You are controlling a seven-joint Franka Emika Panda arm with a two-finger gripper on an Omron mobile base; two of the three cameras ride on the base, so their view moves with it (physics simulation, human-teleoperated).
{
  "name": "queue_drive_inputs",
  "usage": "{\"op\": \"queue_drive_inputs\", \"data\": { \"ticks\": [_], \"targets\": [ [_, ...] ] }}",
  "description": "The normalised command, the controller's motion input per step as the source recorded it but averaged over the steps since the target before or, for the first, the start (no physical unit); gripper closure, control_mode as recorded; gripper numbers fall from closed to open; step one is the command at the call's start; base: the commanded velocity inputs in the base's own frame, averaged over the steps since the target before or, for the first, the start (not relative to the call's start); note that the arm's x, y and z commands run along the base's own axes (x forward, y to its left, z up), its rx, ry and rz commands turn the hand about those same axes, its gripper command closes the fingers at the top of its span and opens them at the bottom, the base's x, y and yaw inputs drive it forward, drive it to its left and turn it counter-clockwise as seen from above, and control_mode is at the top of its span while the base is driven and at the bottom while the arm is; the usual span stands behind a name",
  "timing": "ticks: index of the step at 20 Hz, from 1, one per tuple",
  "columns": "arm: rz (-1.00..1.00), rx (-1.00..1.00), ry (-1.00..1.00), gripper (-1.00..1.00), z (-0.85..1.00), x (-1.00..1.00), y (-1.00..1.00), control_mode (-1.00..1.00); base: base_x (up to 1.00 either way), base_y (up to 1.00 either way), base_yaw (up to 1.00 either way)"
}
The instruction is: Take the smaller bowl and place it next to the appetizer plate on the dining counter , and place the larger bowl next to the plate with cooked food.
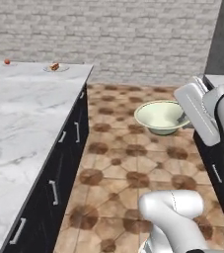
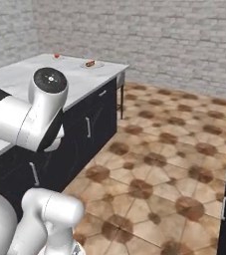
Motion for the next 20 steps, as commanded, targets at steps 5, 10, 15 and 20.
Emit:
{"op": "queue_drive_inputs", "data": {
  "ticks": [5, 10, 15, 20],
  "targets": [
    [0.00, 0.00, 0.00, 1.00, 0.00, 0.00, 0.00, 1.00, 1.00, -0.22, 0.00],
    [0.00, 0.00, 0.00, 1.00, 0.00, 0.00, 0.00, 1.00, 1.00, -0.27, 0.00],
    [0.00, 0.00, 0.00, 1.00, 0.00, 0.00, 0.00, 1.00, 1.00, -0.46, 0.07],
    [0.00, 0.00, 0.00, 1.00, 0.00, 0.00, 0.00, 1.00, 1.00, -0.49, 0.13]
  ]
}}
